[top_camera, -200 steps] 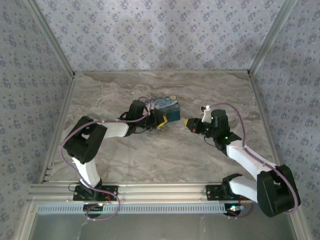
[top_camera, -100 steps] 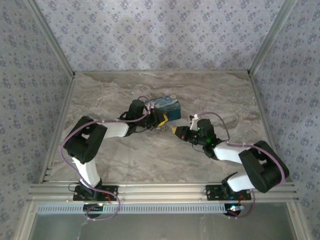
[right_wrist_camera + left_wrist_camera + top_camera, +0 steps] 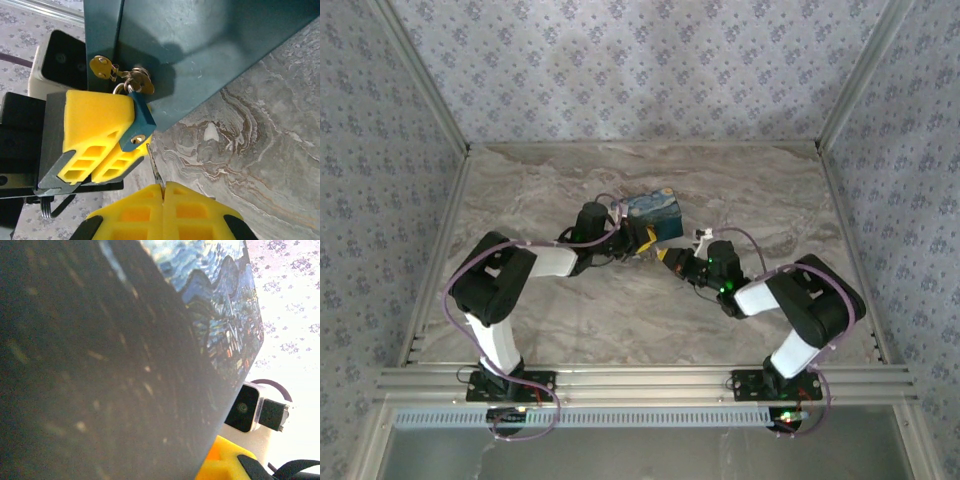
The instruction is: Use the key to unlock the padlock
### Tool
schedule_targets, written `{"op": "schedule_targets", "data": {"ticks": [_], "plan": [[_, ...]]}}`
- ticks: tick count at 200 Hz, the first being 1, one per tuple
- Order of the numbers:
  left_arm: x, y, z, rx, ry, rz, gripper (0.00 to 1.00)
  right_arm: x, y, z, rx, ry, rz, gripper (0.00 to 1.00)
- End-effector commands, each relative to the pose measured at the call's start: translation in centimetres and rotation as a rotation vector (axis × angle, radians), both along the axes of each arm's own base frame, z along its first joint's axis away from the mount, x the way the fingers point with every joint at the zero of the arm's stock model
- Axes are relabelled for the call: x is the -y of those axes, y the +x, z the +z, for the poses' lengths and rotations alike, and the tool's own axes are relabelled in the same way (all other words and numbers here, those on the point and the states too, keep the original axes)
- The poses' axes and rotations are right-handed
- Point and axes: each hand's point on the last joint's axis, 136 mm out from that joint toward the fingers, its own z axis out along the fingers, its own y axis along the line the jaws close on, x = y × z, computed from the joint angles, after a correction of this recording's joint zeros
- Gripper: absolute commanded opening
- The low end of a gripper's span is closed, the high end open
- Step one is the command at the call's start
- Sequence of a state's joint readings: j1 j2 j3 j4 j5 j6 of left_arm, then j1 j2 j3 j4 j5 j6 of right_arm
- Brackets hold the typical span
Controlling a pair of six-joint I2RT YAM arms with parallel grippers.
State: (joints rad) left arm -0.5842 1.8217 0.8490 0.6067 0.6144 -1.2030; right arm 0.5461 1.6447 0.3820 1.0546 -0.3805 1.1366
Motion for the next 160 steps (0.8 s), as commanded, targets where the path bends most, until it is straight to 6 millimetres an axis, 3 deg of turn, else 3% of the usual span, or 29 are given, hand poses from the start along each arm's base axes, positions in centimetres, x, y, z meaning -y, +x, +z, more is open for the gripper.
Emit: {"op": "schedule_targets", "data": {"ticks": [1,160], "plan": [[0.3,-0.1,0.8,0.023,-0.047,-0.020,0.00,-0.4,0.6,1.6,0.028,0.084,-0.028,0.00],[-0.1,0.1,0.9,0.036,-0.078,0.000,0.00,-0.6,-0.2,1.1,-0.014,0.190,-0.050,0.00]]}}
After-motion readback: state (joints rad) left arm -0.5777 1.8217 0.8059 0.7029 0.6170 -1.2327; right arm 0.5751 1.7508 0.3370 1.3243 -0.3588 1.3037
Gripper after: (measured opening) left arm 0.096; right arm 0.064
